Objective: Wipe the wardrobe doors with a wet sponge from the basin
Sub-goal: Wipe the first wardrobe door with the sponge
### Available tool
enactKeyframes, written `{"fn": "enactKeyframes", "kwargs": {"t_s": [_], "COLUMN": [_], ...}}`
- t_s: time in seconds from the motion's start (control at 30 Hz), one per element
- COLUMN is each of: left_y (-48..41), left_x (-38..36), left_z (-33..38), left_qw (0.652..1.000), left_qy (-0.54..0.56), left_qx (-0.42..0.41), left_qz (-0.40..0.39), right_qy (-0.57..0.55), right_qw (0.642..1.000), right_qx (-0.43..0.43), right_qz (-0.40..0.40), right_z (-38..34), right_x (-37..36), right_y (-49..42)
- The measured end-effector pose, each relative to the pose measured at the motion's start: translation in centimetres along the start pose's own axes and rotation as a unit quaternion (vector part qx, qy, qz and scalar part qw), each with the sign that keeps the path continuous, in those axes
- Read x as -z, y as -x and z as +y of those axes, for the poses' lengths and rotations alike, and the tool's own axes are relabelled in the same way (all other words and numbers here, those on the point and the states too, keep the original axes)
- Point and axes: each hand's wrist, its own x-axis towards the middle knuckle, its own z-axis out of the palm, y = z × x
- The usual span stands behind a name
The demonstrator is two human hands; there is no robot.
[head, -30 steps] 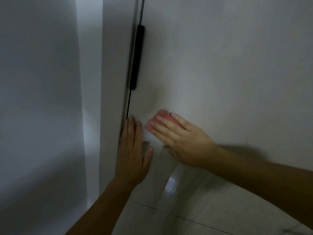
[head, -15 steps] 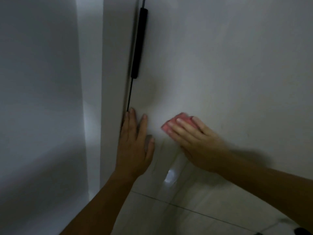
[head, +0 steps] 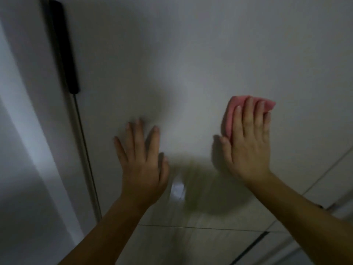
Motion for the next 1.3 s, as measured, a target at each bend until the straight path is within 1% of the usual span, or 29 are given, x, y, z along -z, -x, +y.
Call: {"fn": "enactKeyframes", "kwargs": {"t_s": [0.07,0.17,0.2,0.23,0.27,0.37,0.43,0.47,0.53,0.6,0.67,0.73,0.83,0.9,0.93,1.0,1.03,1.07,1.1,1.17,1.27,1.3], "left_y": [-0.8,-1.4,-1.4,-1.4,-1.5,-2.0,-2.3,-2.5,-2.6,-2.9,-3.2,-3.3,-3.4,-3.4,-3.4,-3.1,-2.9,-2.6,-2.5,-2.2,-2.3,-2.3], "left_x": [-0.3,-0.8,-0.9,-0.9,-1.0,-1.5,-1.9,-2.1,-2.5,-2.9,-3.5,-4.1,-5.4,-6.3,-6.8,-7.5,-7.8,-8.1,-8.4,-8.7,-9.2,-9.3], "left_z": [1.6,3.9,4.5,5.1,5.7,7.3,8.6,9.3,10.7,12.0,13.3,14.9,17.4,18.8,19.4,20.3,20.6,20.9,21.2,21.9,23.5,24.0], "left_qw": [0.999,0.992,0.989,0.987,0.985,0.979,0.974,0.97,0.961,0.95,0.941,0.933,0.92,0.918,0.92,0.927,0.931,0.935,0.938,0.939,0.923,0.918], "left_qy": [-0.005,-0.008,-0.01,-0.011,-0.012,-0.008,-0.001,-0.001,-0.008,-0.021,-0.036,-0.049,-0.067,-0.082,-0.088,-0.098,-0.102,-0.104,-0.103,-0.106,-0.103,-0.102], "left_qx": [-0.053,-0.122,-0.136,-0.147,-0.158,-0.191,-0.216,-0.231,-0.262,-0.293,-0.316,-0.333,-0.362,-0.366,-0.361,-0.342,-0.331,-0.321,-0.312,-0.305,-0.344,-0.357], "left_qz": [-0.006,-0.038,-0.051,-0.061,-0.067,-0.071,-0.074,-0.077,-0.086,-0.102,-0.117,-0.129,-0.133,-0.131,-0.127,-0.12,-0.117,-0.114,-0.112,-0.119,-0.137,-0.142], "right_qy": [-0.005,0.031,0.032,0.022,0.006,-0.07,-0.095,-0.1,-0.107,-0.119,-0.141,-0.168,-0.172,-0.168,-0.174,-0.193,-0.207,-0.219,-0.224,-0.217,-0.19,-0.189], "right_qw": [0.999,0.994,0.993,0.994,0.994,0.98,0.972,0.97,0.954,0.919,0.889,0.879,0.888,0.886,0.874,0.833,0.815,0.805,0.804,0.818,0.846,0.844], "right_qx": [-0.032,-0.034,-0.042,-0.054,-0.077,-0.184,-0.206,-0.214,-0.28,-0.377,-0.435,-0.446,-0.426,-0.431,-0.453,-0.518,-0.541,-0.552,-0.55,-0.531,-0.49,-0.495], "right_qz": [-0.026,-0.095,-0.104,-0.096,-0.072,0.026,0.061,0.061,0.029,-0.007,-0.023,-0.008,0.034,0.021,0.004,-0.018,-0.016,-0.005,0.011,0.048,0.087,0.086], "right_z": [-0.6,-0.6,-0.3,0.1,0.4,1.4,2.5,3.0,3.7,4.5,6.2,8.6,11.6,11.8,11.5,11.2,11.6,12.5,13.7,16.7,19.1,18.6], "right_x": [-0.8,-2.1,-2.1,-1.8,-1.2,0.4,0.4,0.1,-0.9,-1.4,-1.2,-0.3,0.2,-0.3,-0.7,-1.1,-1.2,-1.1,-0.9,-0.2,-0.3,-0.8], "right_y": [2.2,7.7,8.6,8.5,7.3,1.5,0.5,1.6,6.2,11.4,13.1,11.5,9.3,11.4,13.3,16.8,17.6,17.5,16.7,14.2,13.7,15.0]}}
